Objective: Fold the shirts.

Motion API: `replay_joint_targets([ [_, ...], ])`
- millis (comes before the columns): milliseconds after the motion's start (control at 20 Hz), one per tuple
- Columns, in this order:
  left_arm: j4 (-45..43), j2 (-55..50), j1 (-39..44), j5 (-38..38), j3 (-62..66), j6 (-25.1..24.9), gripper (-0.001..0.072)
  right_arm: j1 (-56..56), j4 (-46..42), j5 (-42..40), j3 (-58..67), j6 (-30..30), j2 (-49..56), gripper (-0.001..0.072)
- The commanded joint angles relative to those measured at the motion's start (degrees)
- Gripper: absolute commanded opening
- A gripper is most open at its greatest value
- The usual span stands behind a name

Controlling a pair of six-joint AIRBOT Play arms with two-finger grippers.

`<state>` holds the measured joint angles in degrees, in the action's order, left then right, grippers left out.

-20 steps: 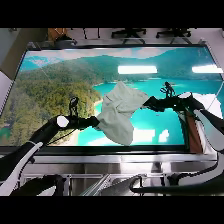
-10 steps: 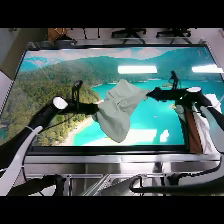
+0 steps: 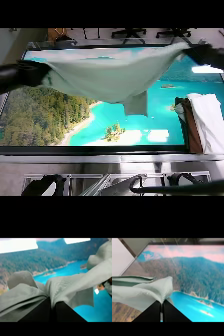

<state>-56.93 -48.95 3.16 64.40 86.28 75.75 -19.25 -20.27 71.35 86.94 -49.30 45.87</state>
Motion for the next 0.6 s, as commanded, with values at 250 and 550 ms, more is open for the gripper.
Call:
replay_joint_targets([
  [250, -4.9, 10.4, -1.4, 2.1, 13.5, 0.0, 0.0012, -0.7, -3.1, -7.1, 2.7, 6.1, -16.9, 0.002],
  [550, -9.0, -1.6, -1.0, -1.5, 2.8, -1.5, 0.0011, -0.5, -0.9, 0.0, 1.6, 6.0, -0.7, 0.002],
])
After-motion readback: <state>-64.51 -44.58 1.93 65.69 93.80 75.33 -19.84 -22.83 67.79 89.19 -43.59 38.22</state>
